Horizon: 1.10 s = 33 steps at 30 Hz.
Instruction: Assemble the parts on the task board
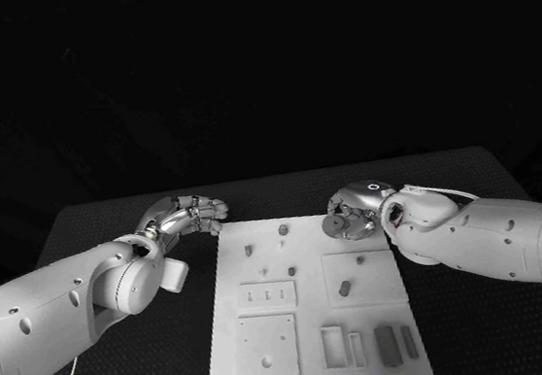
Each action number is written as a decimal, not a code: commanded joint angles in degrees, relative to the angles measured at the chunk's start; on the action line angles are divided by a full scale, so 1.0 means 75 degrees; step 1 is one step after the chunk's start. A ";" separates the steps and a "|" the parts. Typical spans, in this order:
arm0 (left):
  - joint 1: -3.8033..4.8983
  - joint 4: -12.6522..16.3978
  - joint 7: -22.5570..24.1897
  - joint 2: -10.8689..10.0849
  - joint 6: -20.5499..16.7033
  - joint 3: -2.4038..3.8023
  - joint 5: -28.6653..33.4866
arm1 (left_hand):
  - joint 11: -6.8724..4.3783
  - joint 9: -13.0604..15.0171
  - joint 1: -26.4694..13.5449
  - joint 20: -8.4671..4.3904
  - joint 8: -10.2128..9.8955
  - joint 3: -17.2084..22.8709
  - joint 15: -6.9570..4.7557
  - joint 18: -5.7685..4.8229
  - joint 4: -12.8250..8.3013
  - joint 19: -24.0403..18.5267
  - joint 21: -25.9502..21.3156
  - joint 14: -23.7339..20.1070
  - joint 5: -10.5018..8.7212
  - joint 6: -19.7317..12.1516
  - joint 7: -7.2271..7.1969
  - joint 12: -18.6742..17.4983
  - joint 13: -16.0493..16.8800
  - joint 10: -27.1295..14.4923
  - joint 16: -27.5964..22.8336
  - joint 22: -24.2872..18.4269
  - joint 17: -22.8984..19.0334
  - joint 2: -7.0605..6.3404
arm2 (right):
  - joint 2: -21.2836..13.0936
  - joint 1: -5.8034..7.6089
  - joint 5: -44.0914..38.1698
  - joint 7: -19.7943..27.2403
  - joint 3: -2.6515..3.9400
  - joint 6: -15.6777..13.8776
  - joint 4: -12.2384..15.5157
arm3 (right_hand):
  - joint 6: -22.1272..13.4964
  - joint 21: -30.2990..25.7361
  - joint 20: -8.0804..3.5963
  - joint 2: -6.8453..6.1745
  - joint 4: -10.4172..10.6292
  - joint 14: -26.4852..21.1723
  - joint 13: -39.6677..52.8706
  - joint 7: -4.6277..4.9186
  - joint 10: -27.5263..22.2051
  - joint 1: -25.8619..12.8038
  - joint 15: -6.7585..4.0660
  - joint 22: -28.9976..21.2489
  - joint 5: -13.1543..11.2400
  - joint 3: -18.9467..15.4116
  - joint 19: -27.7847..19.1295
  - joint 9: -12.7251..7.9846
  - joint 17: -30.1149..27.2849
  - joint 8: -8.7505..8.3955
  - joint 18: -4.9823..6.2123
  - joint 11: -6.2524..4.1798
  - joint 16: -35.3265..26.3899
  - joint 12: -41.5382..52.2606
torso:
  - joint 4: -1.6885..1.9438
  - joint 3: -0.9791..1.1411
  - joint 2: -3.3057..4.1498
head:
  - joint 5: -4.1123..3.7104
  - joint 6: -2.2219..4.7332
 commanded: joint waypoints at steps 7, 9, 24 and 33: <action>0.0001 -0.0002 0.0050 0.0019 0.0093 0.0007 0.0010 | -0.0008 0.0011 -0.0092 -0.0022 -0.0048 0.0011 -0.0003 0.0098 0.0029 -0.0005 0.0051 0.0031 -0.0009 0.0002 0.0001 -0.0033 0.0013 0.0035 -0.0002 0.0104 0.0008 0.0018 | -0.0018 -0.0047 0.0159 0.0141 -0.0031 0.0518 -0.0046 | 0.0193 0.0041 0.0028 0.0164 -0.0056 -0.0051 0.0021 0.0140 -0.0361 -0.0011 -0.0014 0.0129 0.0262 0.0123 -0.0078 -0.0015 0.0016 0.0036 0.0482 -0.0020 -0.0030 -0.0043 | 0.0011 -0.0005 -0.0005 | -0.0011 -0.0015; 0.0001 -0.0007 0.0049 0.0018 0.0095 0.0007 0.0010 | -0.0008 0.0011 -0.0093 -0.0022 -0.0048 0.0011 -0.0003 0.0098 0.0029 -0.0005 0.0051 0.0031 -0.0009 0.0002 0.0001 -0.0034 0.0014 0.0035 -0.0002 0.0104 0.0008 0.0018 | -0.0018 -0.0047 0.0208 0.0161 -0.0031 0.0606 -0.0058 | 0.0193 0.0042 0.0029 0.0170 -0.0058 -0.0052 0.0022 0.0139 -0.0361 -0.0012 -0.0014 0.0129 0.0272 0.0126 -0.0079 -0.0015 0.0017 0.0036 0.0482 -0.0021 -0.0030 -0.0044 | 0.0012 -0.0007 -0.0003 | -0.0017 -0.0020; 0.0001 -0.0014 0.0043 0.0015 0.0113 0.0007 0.0095 | -0.0009 0.0012 -0.0110 -0.0022 -0.0054 0.0010 -0.0002 0.0096 0.0039 -0.0006 0.0050 0.0029 -0.0008 -0.0003 0.0003 -0.0039 0.0015 0.0033 -0.0005 0.0103 0.0011 0.0018 | -0.0042 -0.0047 0.0217 0.0275 -0.0030 0.0707 -0.0116 | 0.0033 0.0058 0.0063 0.0235 -0.0096 -0.0107 0.0036 0.0112 -0.0408 -0.0266 -0.0037 0.0130 0.0907 0.0131 -0.0141 -0.0067 0.0032 -0.0028 0.0482 -0.0046 -0.0051 -0.0089 | 0.0006 -0.0011 -0.0002 | -0.0036 -0.0020; -0.0001 -0.0028 0.0043 0.0029 0.0112 0.0007 0.0095 | -0.0003 0.0012 -0.0101 -0.0025 -0.0063 0.0016 -0.0004 0.0098 0.0032 -0.0008 0.0050 0.0028 -0.0007 -0.0014 0.0014 -0.0045 0.0016 0.0029 -0.0007 0.0103 0.0013 0.0019 | -0.0040 -0.0047 -0.0241 0.0434 -0.0031 0.0536 -0.0141 | 0.0112 0.0094 0.0030 0.0063 -0.0481 -0.0079 0.0054 0.0079 -0.0357 0.0085 -0.0064 0.0119 0.0578 0.0103 -0.0120 -0.0044 0.0038 0.0055 0.0482 -0.0075 -0.0042 -0.0079 | 0.0007 -0.0005 -0.0003 | -0.0047 -0.0031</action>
